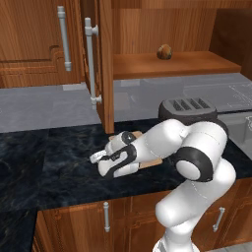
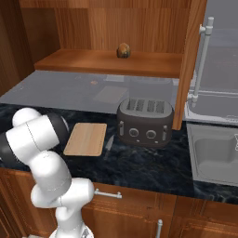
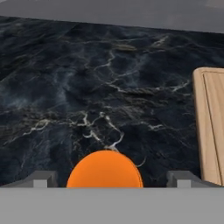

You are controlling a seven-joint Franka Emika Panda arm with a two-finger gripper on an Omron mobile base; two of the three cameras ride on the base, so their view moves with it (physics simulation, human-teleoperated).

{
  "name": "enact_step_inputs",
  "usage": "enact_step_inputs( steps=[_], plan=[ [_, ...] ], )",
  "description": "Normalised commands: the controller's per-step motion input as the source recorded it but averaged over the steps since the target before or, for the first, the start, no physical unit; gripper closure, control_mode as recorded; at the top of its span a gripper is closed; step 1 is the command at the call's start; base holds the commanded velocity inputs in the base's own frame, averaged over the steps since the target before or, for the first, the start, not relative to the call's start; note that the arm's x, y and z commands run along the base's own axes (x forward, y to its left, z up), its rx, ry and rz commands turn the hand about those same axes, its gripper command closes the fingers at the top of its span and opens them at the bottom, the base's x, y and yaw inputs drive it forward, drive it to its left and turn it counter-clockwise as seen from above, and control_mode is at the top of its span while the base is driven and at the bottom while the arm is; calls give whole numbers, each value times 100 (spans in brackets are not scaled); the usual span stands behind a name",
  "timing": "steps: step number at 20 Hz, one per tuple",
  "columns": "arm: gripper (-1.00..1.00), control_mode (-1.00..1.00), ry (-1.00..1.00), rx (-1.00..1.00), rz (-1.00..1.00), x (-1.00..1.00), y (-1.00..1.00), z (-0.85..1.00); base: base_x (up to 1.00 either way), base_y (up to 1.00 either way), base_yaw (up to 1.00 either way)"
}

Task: Pick the bread, place it on the cutting board, pick the jam, place it on the counter, and close the cabinet.

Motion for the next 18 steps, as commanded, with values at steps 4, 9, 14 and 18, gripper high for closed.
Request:
enact_step_inputs(
  steps=[4, 9, 14, 18],
  plan=[
    [-100, -100, -8, 0, 0, -2, -6, 48, 0, 0, 0],
    [-100, -100, -5, 0, 0, -8, -7, 47, 0, 0, 0],
    [-100, -100, -3, 0, 0, -15, -5, 40, 0, 0, 0],
    [-100, -100, -3, 0, 0, -16, -11, 51, 0, 0, 0]
  ],
)
